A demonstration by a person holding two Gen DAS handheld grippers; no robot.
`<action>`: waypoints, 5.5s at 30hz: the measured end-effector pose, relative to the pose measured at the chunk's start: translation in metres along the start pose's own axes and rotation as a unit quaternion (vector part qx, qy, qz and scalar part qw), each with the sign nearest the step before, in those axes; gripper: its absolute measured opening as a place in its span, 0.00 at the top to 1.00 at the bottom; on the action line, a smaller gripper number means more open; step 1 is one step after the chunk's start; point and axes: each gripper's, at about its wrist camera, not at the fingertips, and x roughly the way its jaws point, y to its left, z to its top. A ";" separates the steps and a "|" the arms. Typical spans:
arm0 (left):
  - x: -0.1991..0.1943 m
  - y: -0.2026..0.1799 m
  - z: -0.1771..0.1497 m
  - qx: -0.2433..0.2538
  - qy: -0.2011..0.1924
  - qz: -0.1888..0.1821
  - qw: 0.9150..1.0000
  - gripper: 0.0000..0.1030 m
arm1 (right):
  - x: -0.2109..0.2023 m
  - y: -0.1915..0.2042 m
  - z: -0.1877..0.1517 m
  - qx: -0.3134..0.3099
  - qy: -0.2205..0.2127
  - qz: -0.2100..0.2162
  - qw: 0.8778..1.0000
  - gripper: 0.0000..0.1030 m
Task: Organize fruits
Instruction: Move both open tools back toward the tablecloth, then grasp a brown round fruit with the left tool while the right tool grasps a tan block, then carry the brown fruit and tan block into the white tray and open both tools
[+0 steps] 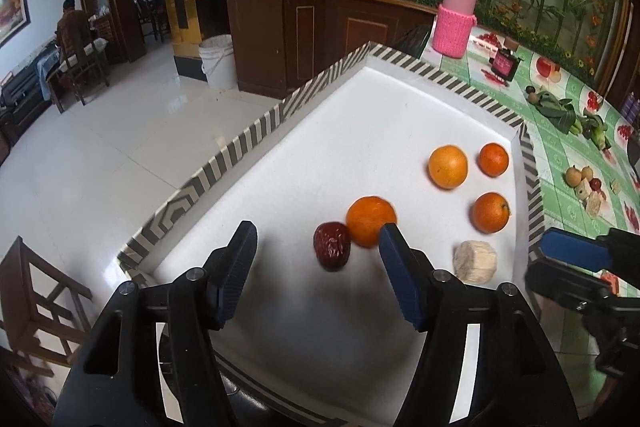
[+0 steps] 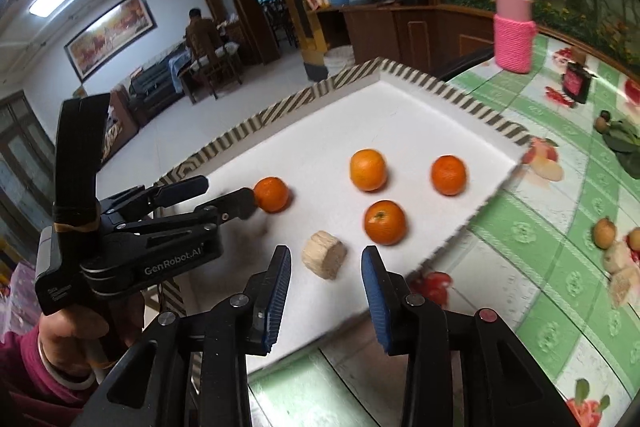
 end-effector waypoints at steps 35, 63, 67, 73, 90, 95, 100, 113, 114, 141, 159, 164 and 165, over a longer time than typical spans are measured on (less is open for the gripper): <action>-0.019 -0.162 0.012 0.109 0.006 -0.145 0.983 0.38 | -0.086 -0.185 -0.066 0.160 -0.016 -0.159 0.974 0.63; 0.028 -0.246 0.025 0.150 0.085 -0.189 0.967 0.38 | -0.087 -0.228 -0.054 0.146 -0.011 -0.151 0.978 0.81; 0.028 -0.254 0.025 0.160 0.083 -0.186 0.966 0.38 | -0.101 -0.237 -0.054 0.170 -0.048 -0.124 0.976 0.81; 0.036 -0.251 0.027 0.149 0.091 -0.180 0.968 0.38 | -0.088 -0.222 -0.042 0.129 -0.017 -0.112 0.985 0.81; 0.051 -0.297 0.031 0.175 0.100 -0.186 0.962 0.38 | -0.115 -0.274 -0.061 0.223 -0.054 -0.153 0.961 0.79; 0.069 -0.313 0.030 0.181 0.105 -0.173 0.962 0.38 | -0.113 -0.277 -0.063 0.224 -0.051 -0.138 0.963 0.79; 0.077 -0.325 0.033 0.192 0.092 -0.168 0.962 0.54 | -0.114 -0.273 -0.060 0.216 -0.057 -0.129 0.966 0.79; 0.071 -0.300 0.032 0.177 0.101 -0.191 0.960 0.74 | -0.082 -0.252 -0.050 0.162 -0.021 -0.120 0.979 0.66; 0.070 -0.295 0.032 0.173 0.101 -0.191 0.961 0.74 | -0.079 -0.252 -0.049 0.161 -0.016 -0.125 0.979 0.66; 0.014 -0.227 0.024 0.147 0.066 -0.206 0.965 0.74 | -0.104 -0.195 -0.056 0.158 -0.065 -0.099 0.980 0.66; -0.007 -0.107 0.027 0.097 0.007 -0.082 0.992 0.74 | -0.058 -0.088 -0.018 0.082 -0.054 -0.037 0.995 0.66; -0.006 -0.081 0.029 0.078 -0.001 -0.060 0.995 0.74 | -0.041 -0.068 -0.004 0.060 -0.043 -0.028 0.997 0.66; -0.006 -0.075 0.030 0.075 -0.003 -0.057 0.996 0.74 | -0.038 -0.064 -0.002 0.056 -0.041 -0.026 0.997 0.66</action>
